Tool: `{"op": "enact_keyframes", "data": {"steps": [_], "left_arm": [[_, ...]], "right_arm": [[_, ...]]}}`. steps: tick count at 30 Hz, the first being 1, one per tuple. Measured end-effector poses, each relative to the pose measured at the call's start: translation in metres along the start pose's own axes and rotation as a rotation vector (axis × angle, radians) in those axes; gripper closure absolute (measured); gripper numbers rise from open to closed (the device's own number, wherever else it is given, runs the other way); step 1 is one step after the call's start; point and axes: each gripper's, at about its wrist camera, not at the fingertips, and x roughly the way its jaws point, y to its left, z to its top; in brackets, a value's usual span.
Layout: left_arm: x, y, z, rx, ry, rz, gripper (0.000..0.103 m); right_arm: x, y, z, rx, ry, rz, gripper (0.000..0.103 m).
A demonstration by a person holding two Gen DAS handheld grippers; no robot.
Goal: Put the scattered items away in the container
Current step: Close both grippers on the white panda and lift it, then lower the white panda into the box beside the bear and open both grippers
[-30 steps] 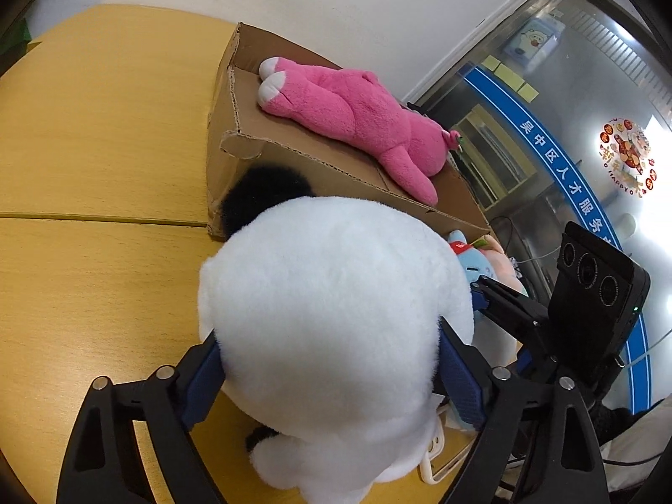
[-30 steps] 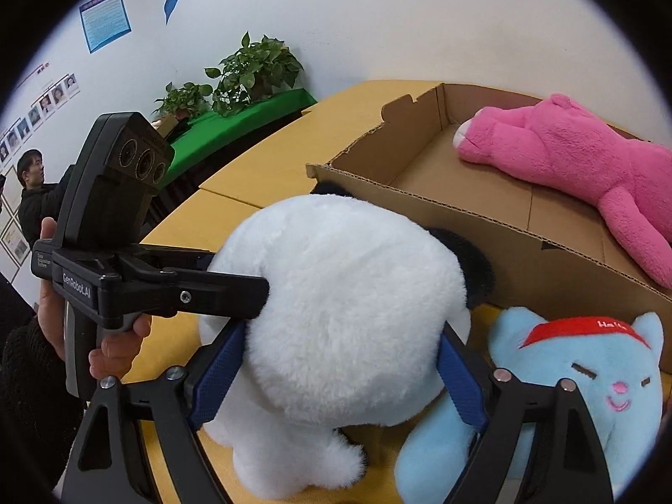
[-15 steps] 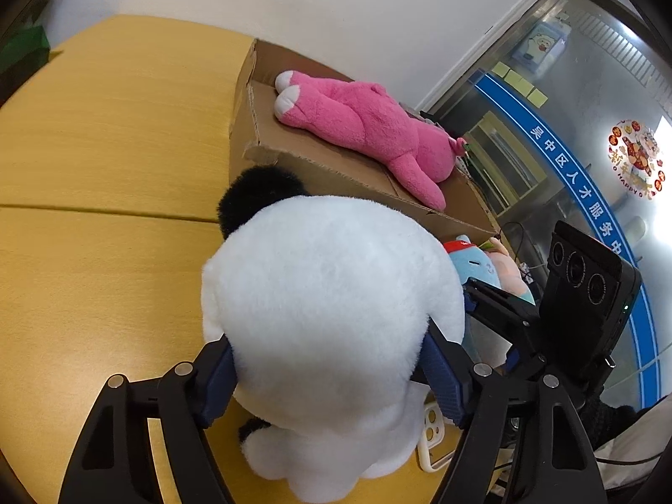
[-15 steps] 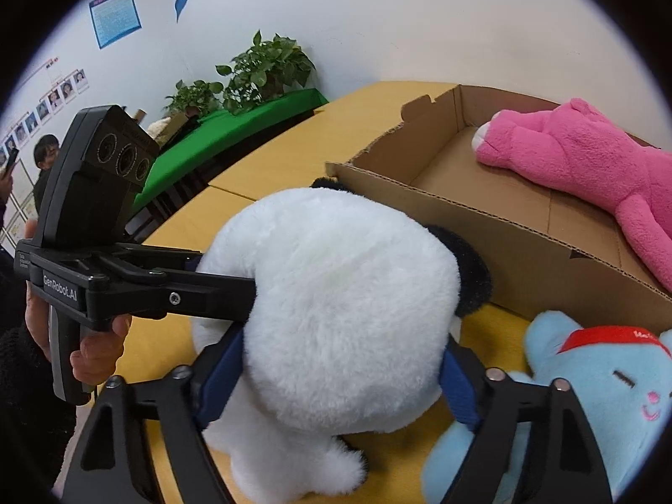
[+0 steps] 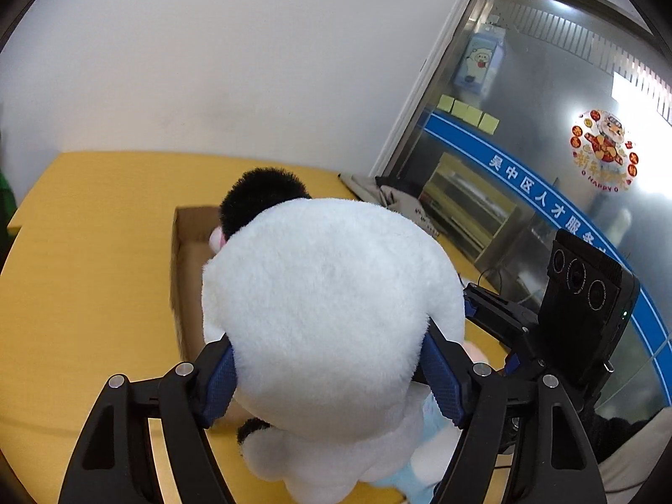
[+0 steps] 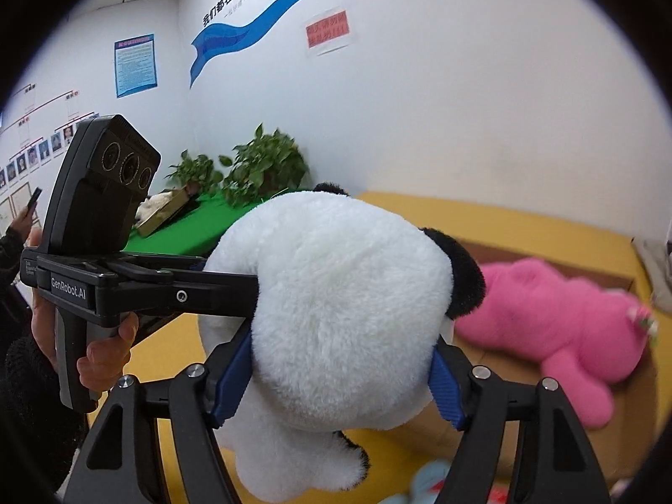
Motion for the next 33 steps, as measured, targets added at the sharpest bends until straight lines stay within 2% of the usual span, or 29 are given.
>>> {"op": "enact_keyframes", "data": {"steps": [4, 9, 11, 14, 15, 19, 22, 24, 26, 28, 30, 33], "left_arm": [[0.044, 0.019, 0.032, -0.033, 0.032, -0.001, 0.023], [0.111, 0.072, 0.024, -0.145, 0.142, 0.012, 0.023], [0.136, 0.095, 0.009, -0.197, 0.2, 0.035, 0.023], [0.161, 0.114, -0.015, -0.223, 0.273, 0.094, 0.023], [0.158, 0.115, -0.019, -0.212, 0.251, 0.1, 0.023], [0.144, 0.114, -0.024, -0.211, 0.243, 0.139, 0.022], [0.138, 0.11, -0.027, -0.197, 0.24, 0.158, 0.016], [0.13, 0.109, -0.028, -0.214, 0.234, 0.168, 0.013], [0.129, 0.094, -0.026, -0.229, 0.216, 0.188, 0.011], [0.112, 0.083, -0.025, -0.212, 0.182, 0.237, 0.011], [0.092, 0.073, -0.027, -0.193, 0.136, 0.284, 0.01], [0.051, 0.048, -0.039, -0.162, 0.046, 0.344, 0.0]], "right_arm": [[0.023, -0.039, 0.023, 0.021, -0.007, -0.015, 0.031], [0.084, -0.08, 0.005, 0.078, 0.081, -0.022, 0.031], [0.109, -0.093, -0.009, 0.119, 0.144, -0.011, 0.031], [0.157, -0.109, -0.035, 0.207, 0.33, 0.031, 0.031], [0.167, -0.11, -0.04, 0.225, 0.379, 0.041, 0.031], [0.18, -0.102, -0.036, 0.231, 0.455, 0.065, 0.031], [0.182, -0.102, -0.039, 0.232, 0.466, 0.084, 0.026], [0.179, -0.104, -0.042, 0.247, 0.458, 0.07, 0.012], [0.167, -0.112, -0.043, 0.282, 0.447, 0.077, 0.012], [0.144, -0.114, -0.043, 0.283, 0.407, 0.065, 0.011], [0.118, -0.109, -0.036, 0.245, 0.351, 0.015, 0.009], [0.069, -0.105, -0.032, 0.216, 0.268, -0.06, 0.0]]}}
